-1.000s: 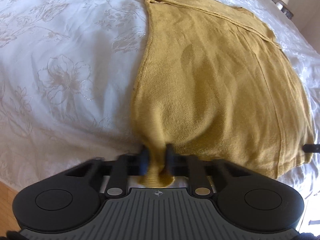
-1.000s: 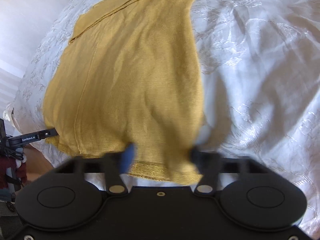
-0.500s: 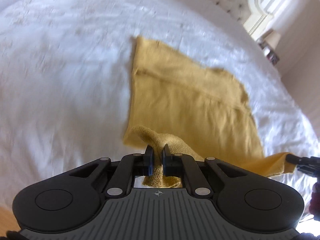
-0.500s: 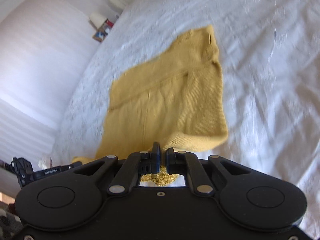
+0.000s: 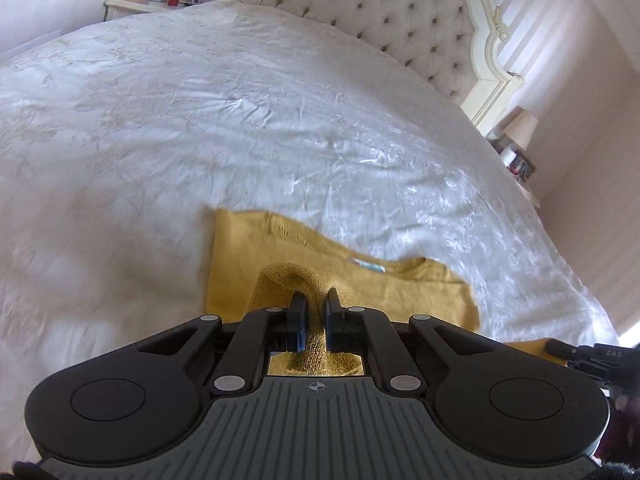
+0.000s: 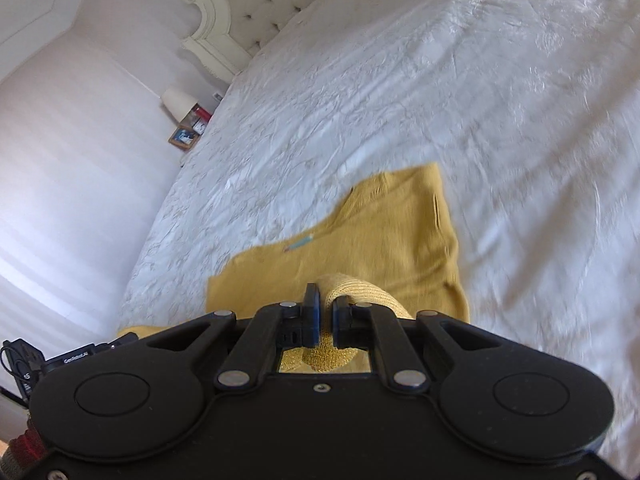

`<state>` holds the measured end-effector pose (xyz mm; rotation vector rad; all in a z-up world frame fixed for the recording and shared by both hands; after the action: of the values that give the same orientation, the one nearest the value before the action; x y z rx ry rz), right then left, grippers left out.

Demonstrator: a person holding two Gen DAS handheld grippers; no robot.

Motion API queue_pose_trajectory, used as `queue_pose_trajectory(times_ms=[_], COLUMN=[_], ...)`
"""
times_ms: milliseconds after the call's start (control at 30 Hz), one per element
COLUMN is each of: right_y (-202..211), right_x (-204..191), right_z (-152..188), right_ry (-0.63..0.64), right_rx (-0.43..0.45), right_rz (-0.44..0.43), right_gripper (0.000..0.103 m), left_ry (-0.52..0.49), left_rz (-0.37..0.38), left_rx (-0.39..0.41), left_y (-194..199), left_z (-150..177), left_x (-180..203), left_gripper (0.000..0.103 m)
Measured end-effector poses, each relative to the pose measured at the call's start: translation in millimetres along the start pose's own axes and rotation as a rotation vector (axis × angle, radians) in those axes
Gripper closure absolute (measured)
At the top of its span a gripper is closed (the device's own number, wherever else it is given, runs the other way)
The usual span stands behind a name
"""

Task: Fold small clothes
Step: 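Lift the hem with both grippers and fold it onto the collar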

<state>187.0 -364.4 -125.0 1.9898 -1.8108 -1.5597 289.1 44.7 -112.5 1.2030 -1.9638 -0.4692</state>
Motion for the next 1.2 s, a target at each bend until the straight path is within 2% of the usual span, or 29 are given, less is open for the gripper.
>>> queue_pose_trajectory(times_ms=[133, 333, 633, 900, 1033, 1100, 1133, 1167, 1200], right_y=[-26, -71, -138, -165, -169, -169, -168, -166, -163], right_x=[1, 4, 21, 45, 51, 51, 51, 51, 49], right_z=[-21, -43, -55, -58, -58, -60, -61, -62, -63], right_ry=[-0.008, 0.006, 0.014, -0.028, -0.054, -0.067, -0.068, -0.064, -0.055], right_rx=[0.011, -0.025, -0.115, -0.142, -0.137, -0.129, -0.125, -0.12, -0.114], right_rz=[0.033, 0.077, 0.183, 0.284, 0.293, 0.282, 0.279, 0.279, 0.278], right_gripper=[0.089, 0.089, 0.089, 0.088, 0.088, 0.088, 0.088, 0.088, 0.087], left_ry=[0.003, 0.021, 0.087, 0.201, 0.21, 0.219, 0.226, 0.228, 0.219], left_rz=[0.0, -0.019, -0.089, -0.175, -0.196, -0.185, -0.176, -0.171, -0.182], left_rx=[-0.009, -0.044, -0.115, -0.141, -0.145, -0.118, -0.107, -0.1, -0.093], left_y=[-24, -59, -116, -150, -157, -155, -153, -151, -149], left_z=[-19, -38, -43, -40, -41, -43, -44, -46, -48], left_x=[-6, -24, -59, -93, -100, -100, -100, -100, -100], left_gripper=[0.095, 0.095, 0.095, 0.095, 0.092, 0.092, 0.086, 0.07, 0.057])
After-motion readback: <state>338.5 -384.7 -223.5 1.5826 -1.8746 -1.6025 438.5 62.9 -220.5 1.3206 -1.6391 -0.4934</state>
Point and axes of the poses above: each gripper's, at about its wrist camera, not at the fingertips, and y roughly against the way its jaws point, x to its right, z to its underside, the point moved 5 cm from there along -y, roughly the way its jaws point, and after that the axes turned 2 degrees about z, right-handed, at the moved point
